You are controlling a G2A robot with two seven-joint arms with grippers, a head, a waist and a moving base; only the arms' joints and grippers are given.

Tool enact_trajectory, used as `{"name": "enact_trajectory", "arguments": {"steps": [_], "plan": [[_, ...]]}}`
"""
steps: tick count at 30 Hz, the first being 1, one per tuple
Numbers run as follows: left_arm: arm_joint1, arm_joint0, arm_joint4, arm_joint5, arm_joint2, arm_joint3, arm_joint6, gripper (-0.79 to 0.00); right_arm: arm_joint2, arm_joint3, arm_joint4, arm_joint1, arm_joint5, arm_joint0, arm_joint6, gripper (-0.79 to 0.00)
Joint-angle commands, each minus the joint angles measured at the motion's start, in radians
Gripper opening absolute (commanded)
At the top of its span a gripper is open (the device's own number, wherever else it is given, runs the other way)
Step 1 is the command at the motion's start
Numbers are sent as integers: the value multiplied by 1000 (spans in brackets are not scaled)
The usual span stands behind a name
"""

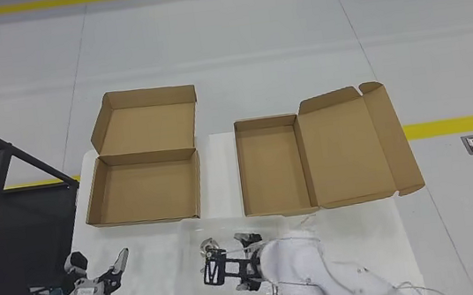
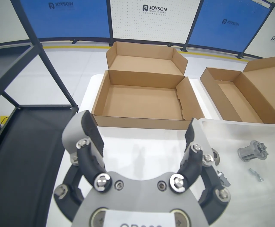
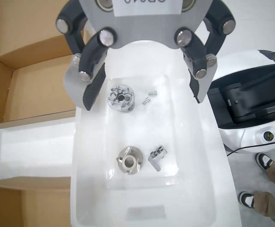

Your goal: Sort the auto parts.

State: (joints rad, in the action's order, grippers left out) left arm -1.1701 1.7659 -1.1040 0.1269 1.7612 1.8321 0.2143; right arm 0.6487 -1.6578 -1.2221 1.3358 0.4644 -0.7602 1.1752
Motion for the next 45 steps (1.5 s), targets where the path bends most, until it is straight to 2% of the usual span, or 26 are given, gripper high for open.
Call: {"name": "enact_trajectory", "arguments": {"steps": [1, 6, 11, 15, 19, 22, 23, 27, 32, 35, 36, 37, 45], "plan": [[-2, 3, -2, -3, -2, 2, 2, 0, -14, 43, 4, 10, -29, 14, 12, 0], [-4, 6, -33, -8, -9, 3, 7, 0, -28, 119, -36, 26, -108, 32, 13, 0], [-6, 3, -38, -7, -9, 0, 4, 0, -24, 166, -41, 36, -135, 40, 1, 0], [-8, 1, -43, -8, -8, -1, 2, 0, -25, 207, -47, 45, -152, 48, -6, -31], [-9, 1, -55, -5, -7, -2, 3, 0, -31, 247, -53, 56, -159, 58, -26, -95], [-10, 0, -59, -5, -7, -5, 1, 0, -37, 275, -57, 65, -166, 68, -31, -172], [-11, -1, -59, -6, -6, -6, 1, 0, -38, 283, -60, 68, -170, 71, -35, -237], [-12, -3, -60, -7, -6, -11, 0, 0, -41, 316, -69, 79, -180, 82, -45, -382], [-15, -9, -62, -9, -6, -14, -4, 0, -43, 342, -79, 89, -181, 90, -49, -465], [-16, -13, -63, -10, -8, -16, -5, 0, -38, 343, -85, 93, -178, 93, -46, -619], [-16, -14, -63, -10, -8, -16, -6, 0, -34, 332, -88, 93, -176, 92, -45, -742], [-17, -15, -64, -11, -8, -17, -9, 0, -28, 314, -88, 91, -173, 88, -48, -785], [-21, -29, -73, -18, -20, -16, -22, 0, 77, 34, -81, 49, -40, 12, -32, -785]]}}
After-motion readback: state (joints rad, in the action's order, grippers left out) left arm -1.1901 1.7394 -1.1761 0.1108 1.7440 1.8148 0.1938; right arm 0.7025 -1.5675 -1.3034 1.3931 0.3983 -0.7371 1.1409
